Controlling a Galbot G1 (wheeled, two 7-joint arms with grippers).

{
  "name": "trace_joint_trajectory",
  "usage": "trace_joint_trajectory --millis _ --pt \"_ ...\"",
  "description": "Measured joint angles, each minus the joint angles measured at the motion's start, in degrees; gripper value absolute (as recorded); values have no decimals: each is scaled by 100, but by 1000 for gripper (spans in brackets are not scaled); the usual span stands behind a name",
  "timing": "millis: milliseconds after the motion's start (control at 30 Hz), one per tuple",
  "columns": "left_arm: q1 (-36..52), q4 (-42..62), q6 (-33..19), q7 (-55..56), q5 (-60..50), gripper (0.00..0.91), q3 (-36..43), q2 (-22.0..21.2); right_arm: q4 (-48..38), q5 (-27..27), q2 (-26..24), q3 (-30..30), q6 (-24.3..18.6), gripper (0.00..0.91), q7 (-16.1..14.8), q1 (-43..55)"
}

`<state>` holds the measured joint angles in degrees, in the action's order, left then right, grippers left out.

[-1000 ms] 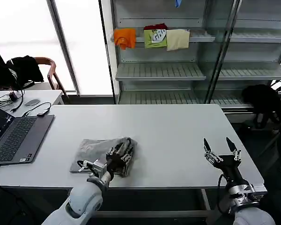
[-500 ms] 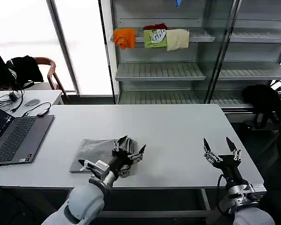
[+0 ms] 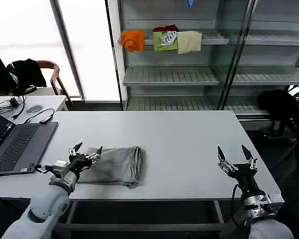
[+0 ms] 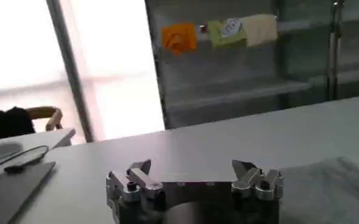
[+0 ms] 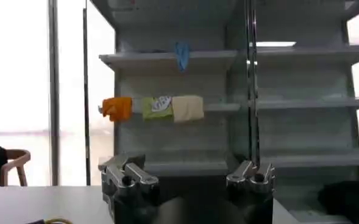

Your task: Fold and organize the clothes.

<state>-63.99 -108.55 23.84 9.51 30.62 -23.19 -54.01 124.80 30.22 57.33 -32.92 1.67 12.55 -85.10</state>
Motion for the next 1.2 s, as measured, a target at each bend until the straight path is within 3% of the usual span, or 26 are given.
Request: trace_joint_trajectory --millis 500,1200 --pt "-147 374 164 68 431 907 -430 -450 -13 -7 -43 -9 -23 907 -12 -60" --pt "-531 552 -42 -185 949 907 -723 -838 -10 -38 -27 23 -39 907 -17 -72"
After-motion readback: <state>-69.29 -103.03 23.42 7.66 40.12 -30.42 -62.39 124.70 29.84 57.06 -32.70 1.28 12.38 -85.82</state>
